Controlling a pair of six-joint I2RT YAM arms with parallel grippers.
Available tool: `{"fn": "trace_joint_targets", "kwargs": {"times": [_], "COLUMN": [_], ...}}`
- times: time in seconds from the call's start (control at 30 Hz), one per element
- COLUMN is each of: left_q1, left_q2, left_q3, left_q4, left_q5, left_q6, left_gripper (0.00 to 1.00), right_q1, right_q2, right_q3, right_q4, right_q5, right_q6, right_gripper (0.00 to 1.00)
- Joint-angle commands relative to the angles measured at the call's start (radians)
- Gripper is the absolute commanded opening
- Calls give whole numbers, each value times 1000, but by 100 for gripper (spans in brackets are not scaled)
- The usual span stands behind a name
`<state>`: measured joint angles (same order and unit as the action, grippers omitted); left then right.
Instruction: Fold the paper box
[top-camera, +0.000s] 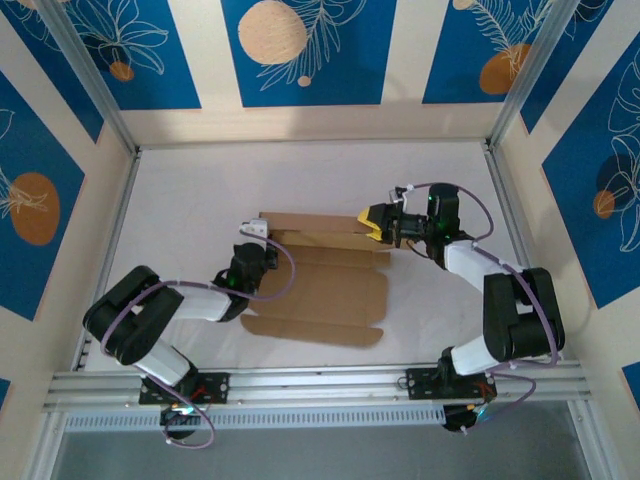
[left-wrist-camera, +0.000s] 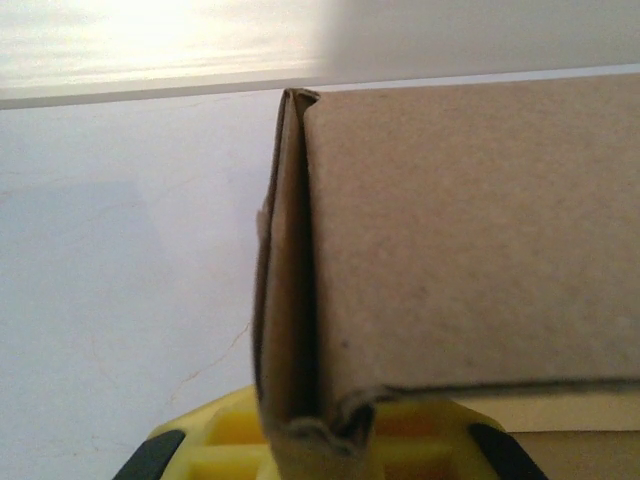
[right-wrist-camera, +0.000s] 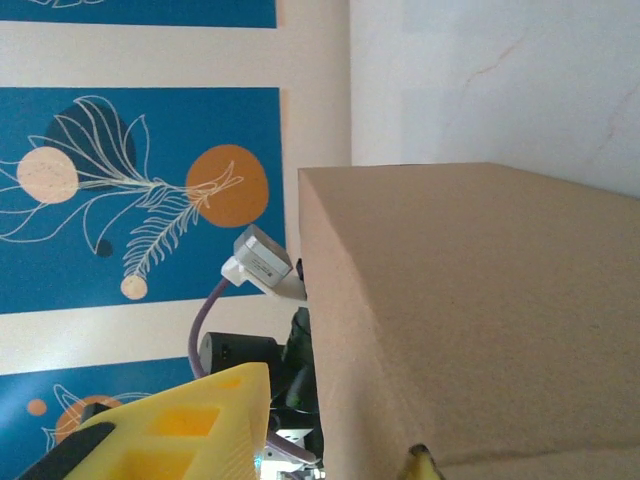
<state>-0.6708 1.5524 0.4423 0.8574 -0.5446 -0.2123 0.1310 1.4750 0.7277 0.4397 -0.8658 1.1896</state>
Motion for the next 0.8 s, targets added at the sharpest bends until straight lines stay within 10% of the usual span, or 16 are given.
{"fn": "trace_joint_targets", "kwargs": {"times": [0.0,0.5,0.77], "left_q1": [-11,-10,-11], "left_q2": [17,15,12], "left_q3": [-21,-16,-14], "left_q4": [1,3,-3], "left_q5": [6,-7,-17], "left_q6": [-3,-1,-4], "left_gripper": [0,0,0], "right_q1": [5,16,5], "right_q2": [34,58,28], "right_q3": [0,-16,3], "right_q4": [141,136,-26], "right_q5": [-89,-98,-55], "right_q6": [64,30,-70], "right_gripper": [34,0,0]}}
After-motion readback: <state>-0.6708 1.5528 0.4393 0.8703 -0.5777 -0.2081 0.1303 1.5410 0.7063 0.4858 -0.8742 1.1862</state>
